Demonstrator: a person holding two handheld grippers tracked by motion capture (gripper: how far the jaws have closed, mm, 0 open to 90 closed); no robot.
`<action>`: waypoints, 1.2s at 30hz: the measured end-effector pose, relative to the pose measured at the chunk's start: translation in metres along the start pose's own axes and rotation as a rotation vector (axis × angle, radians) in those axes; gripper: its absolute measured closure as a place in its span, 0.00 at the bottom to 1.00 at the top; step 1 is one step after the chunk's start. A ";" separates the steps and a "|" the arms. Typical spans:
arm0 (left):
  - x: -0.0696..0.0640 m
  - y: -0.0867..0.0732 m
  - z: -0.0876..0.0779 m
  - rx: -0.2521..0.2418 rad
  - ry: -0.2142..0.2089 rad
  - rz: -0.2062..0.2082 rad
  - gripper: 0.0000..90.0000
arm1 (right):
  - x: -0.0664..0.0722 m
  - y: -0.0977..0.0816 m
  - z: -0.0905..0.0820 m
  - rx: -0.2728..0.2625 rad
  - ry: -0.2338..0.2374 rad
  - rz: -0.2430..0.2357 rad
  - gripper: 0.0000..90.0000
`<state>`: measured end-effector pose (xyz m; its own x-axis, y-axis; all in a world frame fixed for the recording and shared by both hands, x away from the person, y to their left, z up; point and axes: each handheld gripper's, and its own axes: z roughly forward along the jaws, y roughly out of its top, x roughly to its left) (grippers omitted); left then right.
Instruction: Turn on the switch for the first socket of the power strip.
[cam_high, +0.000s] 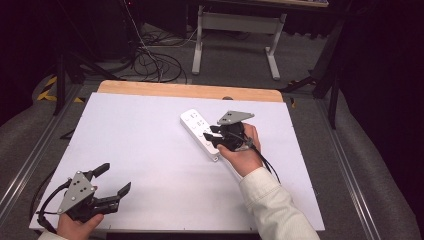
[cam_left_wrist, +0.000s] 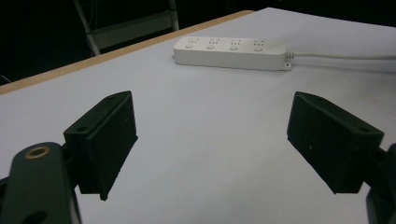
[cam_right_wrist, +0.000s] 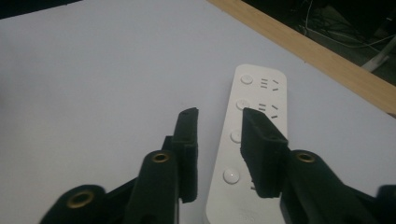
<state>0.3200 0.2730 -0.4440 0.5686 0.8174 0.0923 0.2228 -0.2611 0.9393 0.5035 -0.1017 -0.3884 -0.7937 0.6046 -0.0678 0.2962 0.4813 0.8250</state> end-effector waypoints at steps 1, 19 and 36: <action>0.000 0.000 0.000 -0.002 0.000 0.003 0.18 | 0.000 0.000 -0.003 0.001 -0.010 0.013 0.57; 0.000 0.001 0.001 -0.004 -0.003 0.006 0.18 | 0.013 -0.006 -0.056 -0.083 0.045 -0.013 0.19; 0.000 0.001 0.000 -0.005 0.000 0.007 0.18 | 0.019 -0.048 -0.102 -0.167 0.084 0.018 0.17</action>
<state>0.3202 0.2723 -0.4427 0.5706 0.8152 0.0992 0.2147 -0.2647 0.9401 0.4196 -0.1783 -0.3719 -0.8328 0.5535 -0.0111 0.2238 0.3550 0.9077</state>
